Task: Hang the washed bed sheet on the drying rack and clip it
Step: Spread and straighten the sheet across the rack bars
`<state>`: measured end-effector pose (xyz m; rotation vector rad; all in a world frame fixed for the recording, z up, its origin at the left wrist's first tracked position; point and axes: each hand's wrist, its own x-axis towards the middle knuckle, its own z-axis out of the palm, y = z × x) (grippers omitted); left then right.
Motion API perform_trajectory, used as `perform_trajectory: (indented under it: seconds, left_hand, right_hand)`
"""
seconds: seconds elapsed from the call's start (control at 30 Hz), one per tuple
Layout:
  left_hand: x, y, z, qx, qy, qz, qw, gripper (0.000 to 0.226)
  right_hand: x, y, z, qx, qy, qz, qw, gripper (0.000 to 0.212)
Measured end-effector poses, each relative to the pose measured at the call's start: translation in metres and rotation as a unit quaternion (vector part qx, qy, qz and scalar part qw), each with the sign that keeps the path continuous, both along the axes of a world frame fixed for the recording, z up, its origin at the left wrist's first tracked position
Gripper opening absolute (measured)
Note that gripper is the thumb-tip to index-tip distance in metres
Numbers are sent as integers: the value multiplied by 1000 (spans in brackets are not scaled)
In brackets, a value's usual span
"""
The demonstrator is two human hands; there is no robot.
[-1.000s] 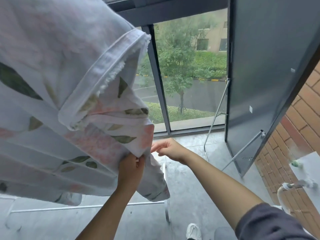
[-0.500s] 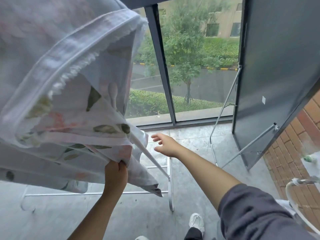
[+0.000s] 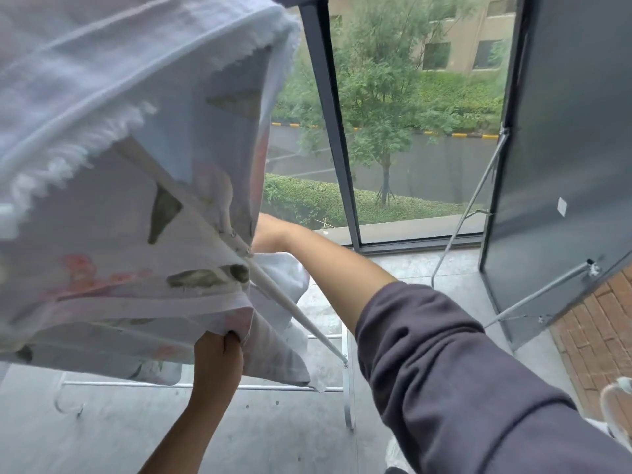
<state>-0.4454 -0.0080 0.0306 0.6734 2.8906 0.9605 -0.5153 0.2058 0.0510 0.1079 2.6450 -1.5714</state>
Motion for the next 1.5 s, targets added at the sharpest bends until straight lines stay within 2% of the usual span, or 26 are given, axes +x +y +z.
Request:
perform_trajectory:
  seconds: [0.07,0.13,0.17,0.2,0.23,0.3,0.33,0.37,0.47,0.57,0.63,0.7,0.83,0.9,0.93,1.0,1.1,1.17,1.27,1.3,1.4,1.47,1.5]
  left_hand:
    - [0,-8,-1,13,0,9,1000,18]
    - [0,-15,-4,23,4,23,999,19]
    - [-1,-18,-5,31,4,31,999,19]
    - [-2,-19,-6,40,3,38,998,18]
    - [-3,-19,-7,46,3,41,998,18]
    - [-2,-18,-6,49,0,44,998,17]
    - [-1,-17,-5,53,-2,44,998,16]
    - [-1,-17,-4,56,-2,43,998,16]
    - [-1,-15,1,57,-2,40,998,16]
    - [-4,-14,3,53,-8,51,997,17]
    - [-4,-13,2,47,-24,73,996,27]
    - [1,-12,4,50,-35,84,995,32]
    - [16,-7,11,103,-33,64,992,21]
    - [22,-4,16,136,-22,35,990,26]
    - [23,-4,16,146,-20,27,989,28]
    - [26,2,22,160,-27,39,986,22]
    - [28,8,29,154,26,38,987,21]
    - [30,11,35,158,51,37,985,17]
    - [33,11,37,158,64,23,985,17]
    - [35,12,38,148,60,20,987,17]
    - [33,10,33,142,52,12,988,23]
    - [32,11,31,151,32,24,988,26]
    - [33,13,32,158,31,32,986,27]
  right_hand:
    - [7,6,-12,158,-5,0,987,23]
    - [22,18,-35,276,-63,-23,959,18]
    - [29,26,-47,267,-95,-49,958,17]
    - [33,32,-54,215,-112,-74,967,18]
    - [36,34,-52,145,-107,-80,980,28]
    - [31,25,-33,-13,-63,-26,998,70]
    - [27,16,-21,-72,-62,16,995,82]
    - [25,7,-6,-97,-76,53,991,81]
    - [23,-6,23,-100,-111,110,983,35]
    - [29,-11,28,-40,-89,112,989,23]
    - [30,-16,27,-9,-67,91,994,11]
    - [28,-16,20,17,-49,32,998,27]
    - [39,-7,1,121,-20,-106,987,25]
    - [52,0,-10,161,-34,-141,976,32]
    - [59,3,-15,181,-47,-147,971,31]
    - [70,10,-32,192,-92,-153,965,15]
    - [87,19,-51,202,-174,-176,948,31]
    - [97,21,-57,191,-221,-186,938,32]
    - [96,17,-46,160,-211,-147,953,30]
    - [90,18,-49,133,-190,-130,964,31]
    - [78,17,-42,17,-86,-139,986,67]
    - [86,11,-2,-51,-28,-171,984,75]
    - [96,7,31,-91,-17,-152,984,73]
